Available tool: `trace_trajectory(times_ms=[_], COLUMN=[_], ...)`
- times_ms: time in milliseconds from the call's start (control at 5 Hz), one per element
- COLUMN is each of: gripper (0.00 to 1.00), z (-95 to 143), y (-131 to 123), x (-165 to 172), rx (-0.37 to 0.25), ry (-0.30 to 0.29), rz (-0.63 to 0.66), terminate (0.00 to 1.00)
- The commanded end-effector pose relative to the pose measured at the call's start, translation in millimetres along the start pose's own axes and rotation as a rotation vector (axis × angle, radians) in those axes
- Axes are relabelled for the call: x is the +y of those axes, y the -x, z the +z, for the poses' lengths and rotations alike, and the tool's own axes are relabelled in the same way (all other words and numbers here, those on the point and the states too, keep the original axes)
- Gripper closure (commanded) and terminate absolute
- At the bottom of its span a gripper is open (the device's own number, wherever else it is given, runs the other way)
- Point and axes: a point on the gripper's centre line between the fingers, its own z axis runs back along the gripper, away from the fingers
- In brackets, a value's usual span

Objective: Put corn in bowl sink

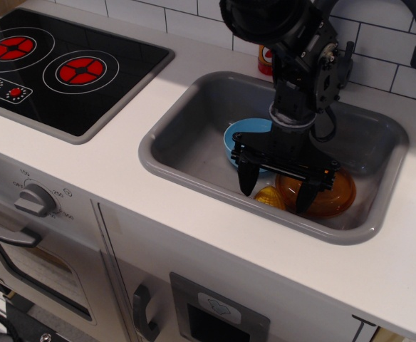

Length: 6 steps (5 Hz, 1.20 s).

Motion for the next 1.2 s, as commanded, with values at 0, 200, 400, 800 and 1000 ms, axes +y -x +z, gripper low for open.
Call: trace_trajectory(times_ms=[0,200,400,800,1000], gripper=[1.00,1.00,1.00,1.00,1.00], z=[9.3,7.9,14.6,56.9,64.6], y=[-4.3,-5.4,-9.3,-26.9,-44.4], x=[2.5,3.4,5.9,30.5,44.8], rx=[0.001,0.020,0.021,-0.013,-0.050], ry=[0.026,0.013,0.017,0.078,0.090], rz=[-0.001,-0.001,0.015,0.135,0.198], terminate=[0.00,0.00,0.00,0.00,0.00])
